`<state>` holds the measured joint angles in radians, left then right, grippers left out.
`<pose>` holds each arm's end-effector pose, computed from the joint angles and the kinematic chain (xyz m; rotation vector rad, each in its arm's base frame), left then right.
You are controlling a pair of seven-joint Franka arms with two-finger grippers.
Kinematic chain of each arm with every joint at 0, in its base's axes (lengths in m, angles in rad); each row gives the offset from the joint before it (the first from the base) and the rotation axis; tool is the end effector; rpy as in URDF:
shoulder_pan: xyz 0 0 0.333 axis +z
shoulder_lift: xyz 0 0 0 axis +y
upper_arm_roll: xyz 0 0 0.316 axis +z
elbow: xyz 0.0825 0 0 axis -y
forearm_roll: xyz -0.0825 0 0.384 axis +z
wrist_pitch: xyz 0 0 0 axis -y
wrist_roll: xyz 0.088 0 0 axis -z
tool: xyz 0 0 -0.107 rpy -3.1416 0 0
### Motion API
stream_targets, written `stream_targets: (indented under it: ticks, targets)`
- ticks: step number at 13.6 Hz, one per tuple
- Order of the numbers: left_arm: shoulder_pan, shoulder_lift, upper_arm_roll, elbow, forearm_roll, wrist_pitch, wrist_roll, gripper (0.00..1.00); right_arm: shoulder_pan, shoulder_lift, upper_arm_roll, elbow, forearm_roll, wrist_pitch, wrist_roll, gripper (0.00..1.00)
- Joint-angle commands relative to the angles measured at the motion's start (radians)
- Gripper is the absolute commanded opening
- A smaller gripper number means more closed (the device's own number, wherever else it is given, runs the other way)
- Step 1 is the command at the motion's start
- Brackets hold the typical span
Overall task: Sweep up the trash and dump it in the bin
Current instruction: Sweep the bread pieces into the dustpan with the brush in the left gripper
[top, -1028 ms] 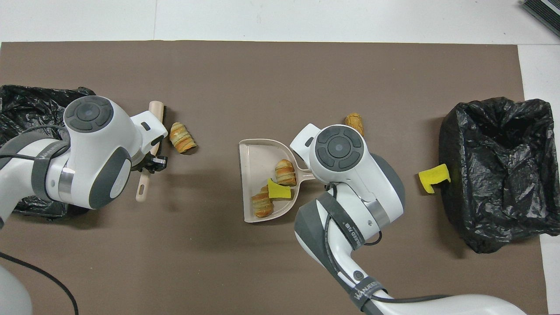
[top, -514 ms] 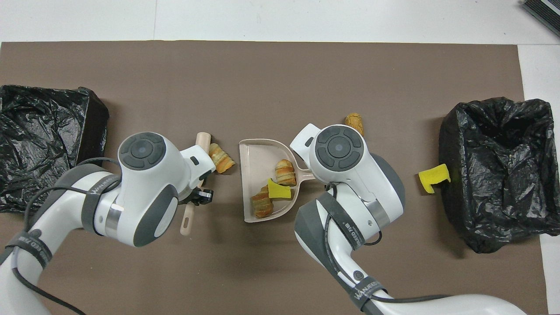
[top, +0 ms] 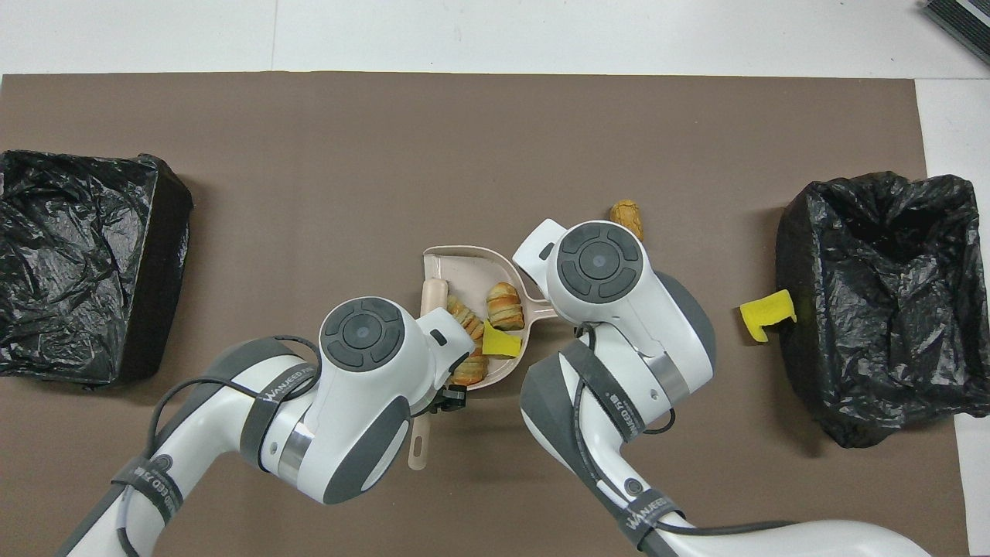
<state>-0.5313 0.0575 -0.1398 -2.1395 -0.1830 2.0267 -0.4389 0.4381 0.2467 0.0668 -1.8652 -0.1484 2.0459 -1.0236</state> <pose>0.4082 -0.3369 0.3663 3.0629 -0.2115 -0.3564 0.5386 0.2861 0.3803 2.1226 2.1840 -0.1399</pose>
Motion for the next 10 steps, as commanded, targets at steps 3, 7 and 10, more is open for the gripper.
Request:
stream_targets:
  ticks: [3,7,10]
  targets:
    - [0.039,-0.034,0.032,0.039,0.054,-0.1,-0.012,0.0,-0.007,-0.003,0.005,-0.014,-0.017,0.025,-0.016,0.0]
    - [0.039,-0.099,0.028,0.012,0.063,-0.155,-0.113,0.0,-0.009,-0.001,0.005,-0.012,-0.017,0.027,-0.016,0.0]
    - [0.008,-0.16,0.023,-0.083,0.063,-0.122,-0.142,0.0,-0.022,0.0,0.005,-0.008,-0.005,0.02,-0.029,0.0]
